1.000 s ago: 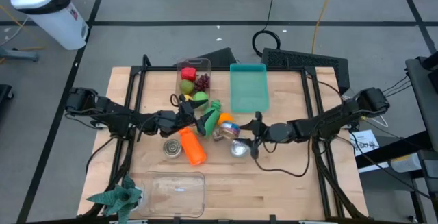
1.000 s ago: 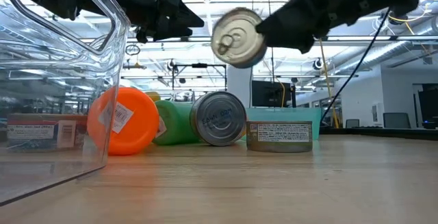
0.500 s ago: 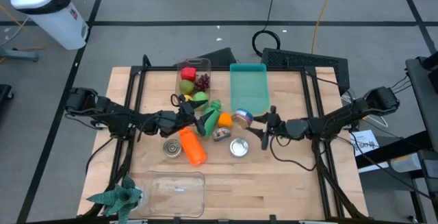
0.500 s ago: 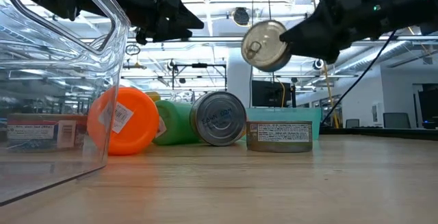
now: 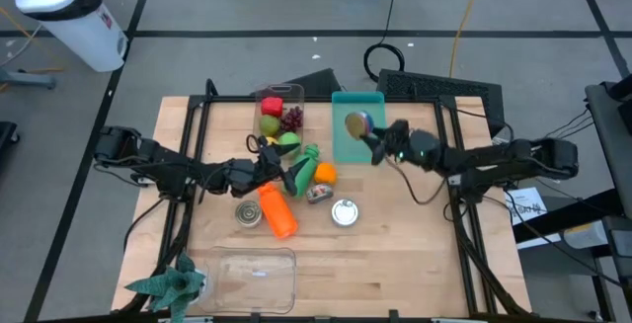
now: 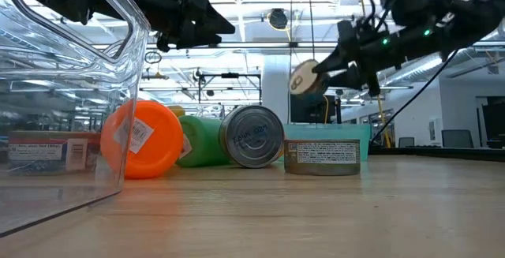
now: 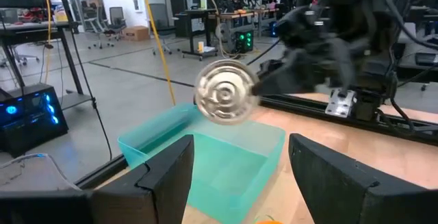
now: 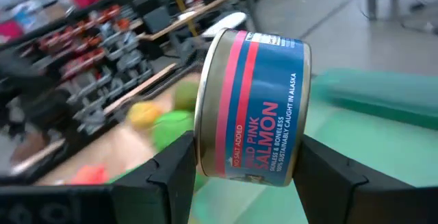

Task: Pick & Place Food Item
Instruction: Put the right blue pink tuna can into the light blue bin

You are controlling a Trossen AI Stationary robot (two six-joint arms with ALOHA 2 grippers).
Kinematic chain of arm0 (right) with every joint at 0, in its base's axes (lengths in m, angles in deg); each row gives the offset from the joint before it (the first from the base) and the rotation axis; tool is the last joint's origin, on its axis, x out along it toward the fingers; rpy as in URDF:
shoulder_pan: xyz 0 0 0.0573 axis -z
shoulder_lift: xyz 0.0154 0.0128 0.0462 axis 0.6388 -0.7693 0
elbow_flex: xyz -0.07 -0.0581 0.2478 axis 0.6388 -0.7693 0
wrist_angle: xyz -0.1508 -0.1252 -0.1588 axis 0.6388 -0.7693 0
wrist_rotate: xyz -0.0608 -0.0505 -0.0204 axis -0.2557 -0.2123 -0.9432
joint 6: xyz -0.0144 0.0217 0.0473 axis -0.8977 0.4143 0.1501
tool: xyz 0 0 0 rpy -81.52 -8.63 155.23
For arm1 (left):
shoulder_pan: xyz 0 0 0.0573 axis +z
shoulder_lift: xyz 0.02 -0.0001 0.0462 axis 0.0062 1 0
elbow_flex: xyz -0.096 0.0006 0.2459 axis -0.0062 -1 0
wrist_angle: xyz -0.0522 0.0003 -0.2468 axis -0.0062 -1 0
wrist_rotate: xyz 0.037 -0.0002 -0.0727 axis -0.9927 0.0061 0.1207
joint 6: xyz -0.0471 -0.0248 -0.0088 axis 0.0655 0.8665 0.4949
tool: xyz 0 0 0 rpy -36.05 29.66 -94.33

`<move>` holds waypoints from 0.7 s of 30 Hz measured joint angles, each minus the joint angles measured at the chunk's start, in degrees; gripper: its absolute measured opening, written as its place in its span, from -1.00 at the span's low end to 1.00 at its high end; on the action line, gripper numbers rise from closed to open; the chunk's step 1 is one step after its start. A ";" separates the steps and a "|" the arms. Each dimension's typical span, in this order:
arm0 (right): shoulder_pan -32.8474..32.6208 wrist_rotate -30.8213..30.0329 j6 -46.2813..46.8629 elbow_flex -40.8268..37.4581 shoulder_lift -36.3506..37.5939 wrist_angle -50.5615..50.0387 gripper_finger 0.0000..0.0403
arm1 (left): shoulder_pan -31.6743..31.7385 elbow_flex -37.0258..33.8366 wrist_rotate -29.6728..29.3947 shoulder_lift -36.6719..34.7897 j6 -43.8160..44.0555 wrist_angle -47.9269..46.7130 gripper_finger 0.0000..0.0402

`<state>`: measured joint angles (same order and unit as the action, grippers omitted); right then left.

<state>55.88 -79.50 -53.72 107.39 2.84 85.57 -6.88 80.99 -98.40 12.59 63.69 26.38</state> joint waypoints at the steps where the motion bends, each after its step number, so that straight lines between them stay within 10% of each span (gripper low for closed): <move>1: 2.44 1.80 1.22 0.00 -0.01 -0.22 -0.04 | 0.19 0.00 0.33 0.00 0.00 0.00 0.21; 21: 16.21 10.65 20.03 9.05 -20.22 2.62 -0.04 | 2.40 0.00 4.00 0.00 1.75 0.03 0.21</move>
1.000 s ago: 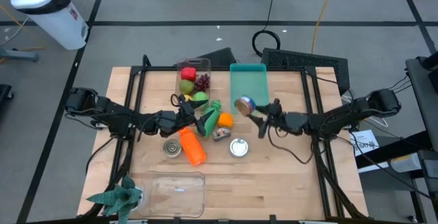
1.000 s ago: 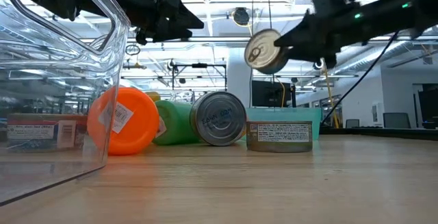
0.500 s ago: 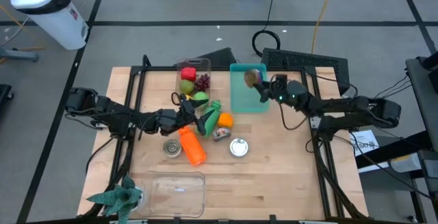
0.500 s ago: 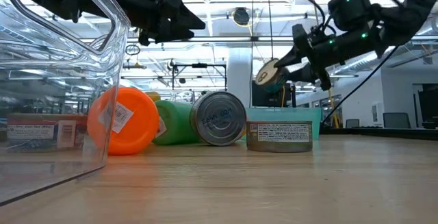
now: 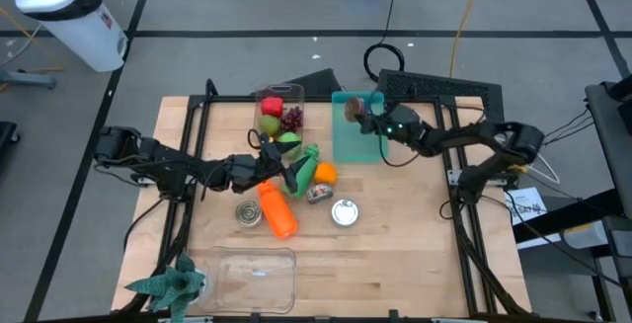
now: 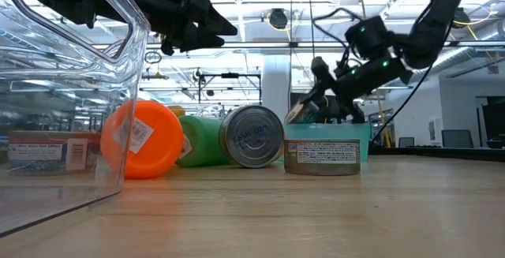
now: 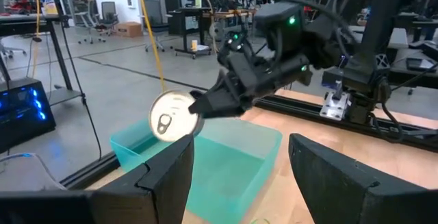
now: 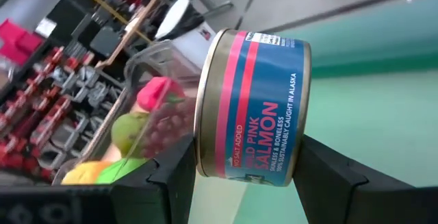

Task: Pick & Place Food Item
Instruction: Put the right blue pink tuna can into the light blue bin

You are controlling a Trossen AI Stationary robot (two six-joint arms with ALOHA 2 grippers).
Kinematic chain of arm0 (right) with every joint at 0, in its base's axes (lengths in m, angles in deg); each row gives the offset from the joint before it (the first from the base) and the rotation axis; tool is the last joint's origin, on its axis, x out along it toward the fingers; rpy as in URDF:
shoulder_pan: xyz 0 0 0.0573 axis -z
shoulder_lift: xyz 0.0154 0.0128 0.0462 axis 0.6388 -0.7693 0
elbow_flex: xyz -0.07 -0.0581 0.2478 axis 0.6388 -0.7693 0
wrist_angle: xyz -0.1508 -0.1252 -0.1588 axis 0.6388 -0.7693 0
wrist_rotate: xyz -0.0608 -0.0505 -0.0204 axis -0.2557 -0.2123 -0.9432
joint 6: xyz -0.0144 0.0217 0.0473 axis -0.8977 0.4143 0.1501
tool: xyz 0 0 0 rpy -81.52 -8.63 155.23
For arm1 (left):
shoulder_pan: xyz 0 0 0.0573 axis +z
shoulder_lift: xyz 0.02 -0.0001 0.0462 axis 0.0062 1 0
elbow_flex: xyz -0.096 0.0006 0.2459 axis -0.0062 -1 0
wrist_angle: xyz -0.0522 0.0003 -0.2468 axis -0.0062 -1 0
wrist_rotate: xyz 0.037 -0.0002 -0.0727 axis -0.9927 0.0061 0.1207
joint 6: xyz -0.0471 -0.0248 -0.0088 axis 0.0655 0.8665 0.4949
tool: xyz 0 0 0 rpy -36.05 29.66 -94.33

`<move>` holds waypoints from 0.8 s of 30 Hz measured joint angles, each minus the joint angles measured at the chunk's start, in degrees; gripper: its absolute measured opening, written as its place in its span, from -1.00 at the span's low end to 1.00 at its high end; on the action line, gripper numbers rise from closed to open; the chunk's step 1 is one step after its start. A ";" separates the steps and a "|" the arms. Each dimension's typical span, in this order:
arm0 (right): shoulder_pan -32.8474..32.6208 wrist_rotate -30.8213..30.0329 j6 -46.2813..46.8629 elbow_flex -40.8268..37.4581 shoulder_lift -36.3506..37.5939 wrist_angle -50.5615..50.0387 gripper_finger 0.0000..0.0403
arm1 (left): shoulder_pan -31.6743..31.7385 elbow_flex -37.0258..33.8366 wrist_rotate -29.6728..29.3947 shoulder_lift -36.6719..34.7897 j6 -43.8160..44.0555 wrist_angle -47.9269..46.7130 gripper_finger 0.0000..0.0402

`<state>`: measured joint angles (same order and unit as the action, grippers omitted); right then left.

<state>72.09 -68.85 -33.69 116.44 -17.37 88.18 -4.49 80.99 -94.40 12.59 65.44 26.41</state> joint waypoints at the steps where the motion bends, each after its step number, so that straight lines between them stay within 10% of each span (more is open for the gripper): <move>1: 0.00 -0.11 1.18 0.20 -1.19 0.72 -0.04 | 0.00 0.00 0.00 0.00 0.05 -0.01 0.21; 24: -0.99 2.93 -5.60 0.33 -6.62 10.77 0.29 | -0.50 0.00 1.36 0.00 1.81 -0.08 0.21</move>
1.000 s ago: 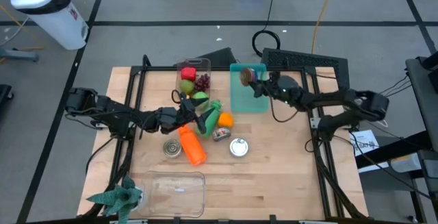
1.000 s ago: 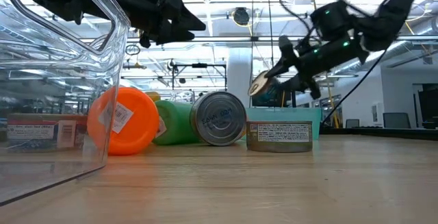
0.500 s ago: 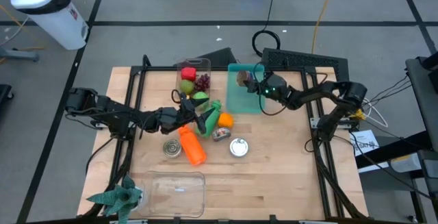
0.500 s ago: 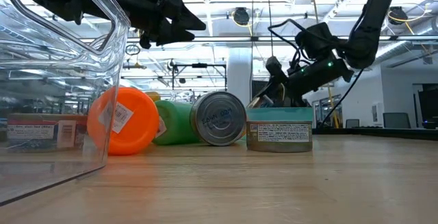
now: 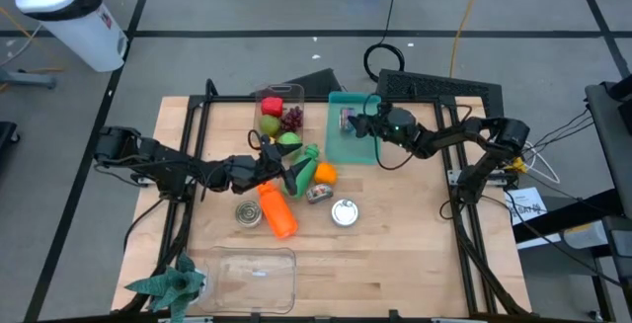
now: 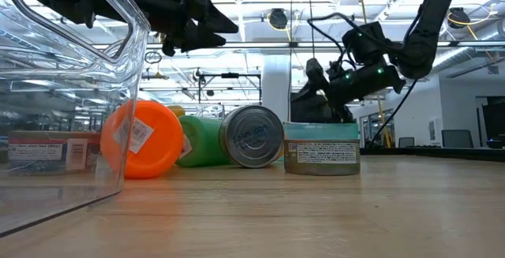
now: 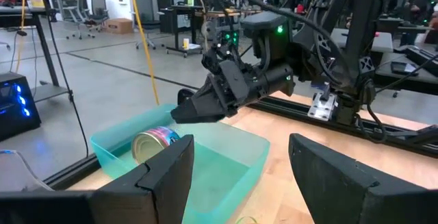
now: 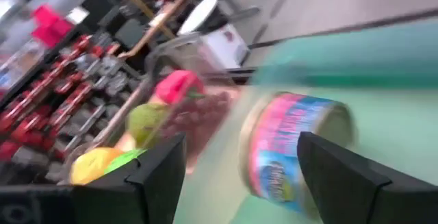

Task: Pick & Place Food Item
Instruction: Put the right blue pink tuna can into the light blue bin

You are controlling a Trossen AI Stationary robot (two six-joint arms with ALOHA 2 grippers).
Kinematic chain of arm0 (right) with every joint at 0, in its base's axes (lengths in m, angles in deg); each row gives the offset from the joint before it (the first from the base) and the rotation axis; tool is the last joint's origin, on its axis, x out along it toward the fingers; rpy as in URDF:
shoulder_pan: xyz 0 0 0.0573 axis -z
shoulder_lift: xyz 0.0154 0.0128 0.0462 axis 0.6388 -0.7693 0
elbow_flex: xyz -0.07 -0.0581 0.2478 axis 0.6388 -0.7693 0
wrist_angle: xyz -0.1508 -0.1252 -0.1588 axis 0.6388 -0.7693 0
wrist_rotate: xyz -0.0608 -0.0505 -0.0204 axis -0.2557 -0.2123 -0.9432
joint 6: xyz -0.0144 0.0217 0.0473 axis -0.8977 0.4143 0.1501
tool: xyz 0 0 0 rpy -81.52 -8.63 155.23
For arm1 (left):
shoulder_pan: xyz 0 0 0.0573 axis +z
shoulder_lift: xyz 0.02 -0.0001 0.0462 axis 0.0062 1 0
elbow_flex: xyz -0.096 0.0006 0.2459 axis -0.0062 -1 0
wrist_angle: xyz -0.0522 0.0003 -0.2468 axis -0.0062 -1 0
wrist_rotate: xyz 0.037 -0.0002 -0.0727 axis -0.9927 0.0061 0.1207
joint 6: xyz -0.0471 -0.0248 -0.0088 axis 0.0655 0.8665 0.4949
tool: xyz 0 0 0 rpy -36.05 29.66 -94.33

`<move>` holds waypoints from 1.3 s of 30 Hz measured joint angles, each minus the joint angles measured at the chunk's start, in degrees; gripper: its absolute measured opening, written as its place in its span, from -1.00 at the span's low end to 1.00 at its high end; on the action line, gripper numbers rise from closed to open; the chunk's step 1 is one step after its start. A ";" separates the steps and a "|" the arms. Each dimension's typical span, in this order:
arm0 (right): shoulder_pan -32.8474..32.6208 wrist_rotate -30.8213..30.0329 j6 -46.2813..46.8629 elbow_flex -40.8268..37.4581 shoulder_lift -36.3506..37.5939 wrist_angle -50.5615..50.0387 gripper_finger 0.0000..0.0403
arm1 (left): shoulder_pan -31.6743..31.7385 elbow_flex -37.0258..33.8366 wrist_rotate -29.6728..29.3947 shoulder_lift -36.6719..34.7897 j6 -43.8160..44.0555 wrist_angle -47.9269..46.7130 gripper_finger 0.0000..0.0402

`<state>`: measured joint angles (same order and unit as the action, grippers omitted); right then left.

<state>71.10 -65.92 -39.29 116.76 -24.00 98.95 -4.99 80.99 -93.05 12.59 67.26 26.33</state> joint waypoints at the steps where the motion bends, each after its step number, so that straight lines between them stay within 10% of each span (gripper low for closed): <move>1: -0.09 0.69 -1.29 0.00 0.00 0.65 0.28 | 0.00 0.00 0.00 0.00 0.00 0.00 0.21; 11: -2.42 0.86 -16.37 8.72 3.67 -16.96 0.21 | 0.04 0.00 0.08 0.00 0.13 0.07 0.21; 18: -6.81 -17.34 -39.34 24.16 2.25 -47.86 0.11 | 0.13 0.00 0.11 0.00 0.13 0.13 0.21; 33: -7.71 -15.25 -42.97 25.53 -3.23 -44.71 0.04 | 0.24 0.00 0.09 0.00 1.25 0.61 0.21; 39: -8.31 -25.65 -46.42 25.44 -5.22 -44.63 0.02 | 0.24 0.00 0.09 0.00 1.00 -0.15 0.21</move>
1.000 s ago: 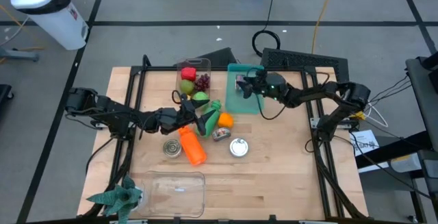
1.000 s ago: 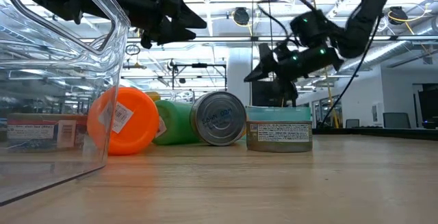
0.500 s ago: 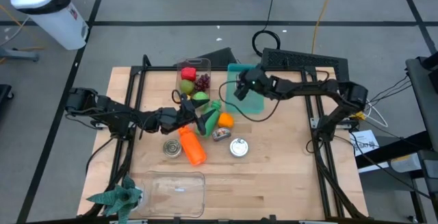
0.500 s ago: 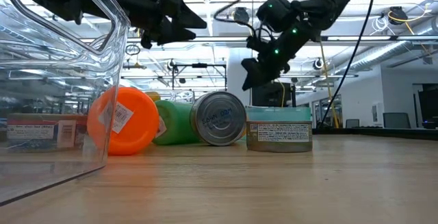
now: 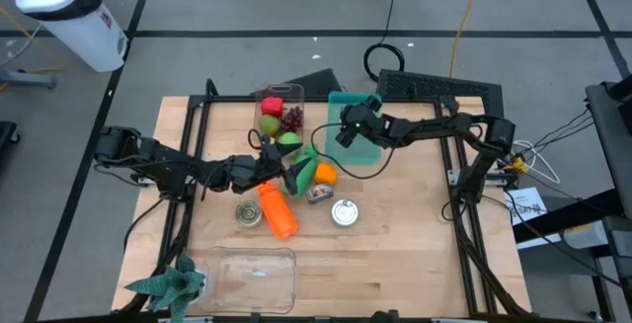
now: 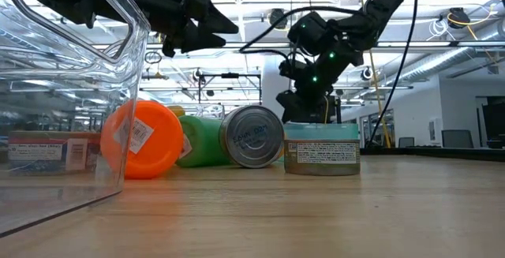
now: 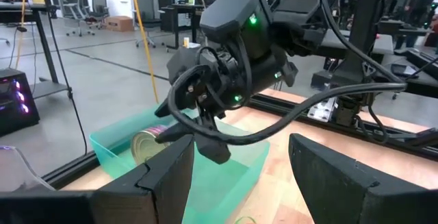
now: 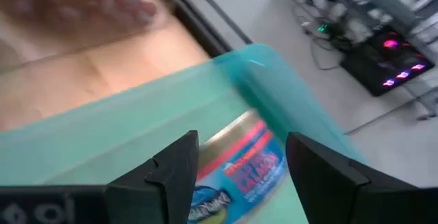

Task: Pick & Place Food Item
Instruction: Put the right blue pink tuna can into the light blue bin

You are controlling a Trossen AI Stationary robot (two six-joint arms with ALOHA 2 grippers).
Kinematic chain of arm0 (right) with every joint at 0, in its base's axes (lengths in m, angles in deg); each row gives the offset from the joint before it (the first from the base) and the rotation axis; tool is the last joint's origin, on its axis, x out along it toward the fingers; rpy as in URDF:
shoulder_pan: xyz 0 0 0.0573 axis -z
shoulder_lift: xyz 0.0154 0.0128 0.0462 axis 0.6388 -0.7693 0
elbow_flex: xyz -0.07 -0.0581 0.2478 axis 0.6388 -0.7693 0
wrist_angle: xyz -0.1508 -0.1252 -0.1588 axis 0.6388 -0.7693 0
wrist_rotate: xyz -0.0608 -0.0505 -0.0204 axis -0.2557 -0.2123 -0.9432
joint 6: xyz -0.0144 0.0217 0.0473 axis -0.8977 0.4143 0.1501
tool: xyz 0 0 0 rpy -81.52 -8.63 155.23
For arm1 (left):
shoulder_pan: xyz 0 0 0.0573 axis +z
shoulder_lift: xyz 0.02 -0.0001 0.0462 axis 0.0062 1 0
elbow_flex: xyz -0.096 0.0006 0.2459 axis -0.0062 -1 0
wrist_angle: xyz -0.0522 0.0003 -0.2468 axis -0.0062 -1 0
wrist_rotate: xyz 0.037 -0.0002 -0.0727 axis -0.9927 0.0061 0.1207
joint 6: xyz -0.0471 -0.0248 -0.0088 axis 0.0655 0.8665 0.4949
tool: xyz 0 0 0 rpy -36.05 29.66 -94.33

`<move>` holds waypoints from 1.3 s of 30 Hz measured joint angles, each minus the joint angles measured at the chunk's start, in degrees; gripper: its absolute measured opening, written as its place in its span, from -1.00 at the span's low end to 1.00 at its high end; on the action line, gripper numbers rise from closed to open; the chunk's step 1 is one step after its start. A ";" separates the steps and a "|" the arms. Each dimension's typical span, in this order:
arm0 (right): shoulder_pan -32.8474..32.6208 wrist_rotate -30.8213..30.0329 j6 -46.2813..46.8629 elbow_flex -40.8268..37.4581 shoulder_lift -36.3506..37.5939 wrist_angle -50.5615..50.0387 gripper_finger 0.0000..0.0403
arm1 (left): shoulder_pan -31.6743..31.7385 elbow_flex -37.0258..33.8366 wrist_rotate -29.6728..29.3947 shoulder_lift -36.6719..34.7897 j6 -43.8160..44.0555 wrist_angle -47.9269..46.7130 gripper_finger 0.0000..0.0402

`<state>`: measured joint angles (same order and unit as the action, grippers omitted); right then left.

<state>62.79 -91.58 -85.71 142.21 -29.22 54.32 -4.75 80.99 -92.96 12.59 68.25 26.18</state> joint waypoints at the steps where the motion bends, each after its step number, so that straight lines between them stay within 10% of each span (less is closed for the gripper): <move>1: 0.05 -0.60 -0.39 0.02 0.02 -0.43 0.02 | 0.00 0.00 0.00 0.00 -0.02 -0.07 0.21; 19: 3.46 -1.44 17.82 -0.03 4.71 -17.64 -0.02 | 0.00 0.00 -0.01 0.00 0.22 -0.20 0.21; 24: 4.29 10.75 17.96 -0.02 5.31 -14.42 0.00 | 0.00 0.00 0.00 0.00 0.24 -0.20 0.21; 39: 5.99 11.95 19.34 -0.09 2.99 -8.53 0.54 | 0.00 0.00 0.00 0.00 1.67 -0.17 0.21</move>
<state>68.78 -79.63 -66.37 142.12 -26.23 45.79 -4.75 80.99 -92.96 12.59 69.92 26.00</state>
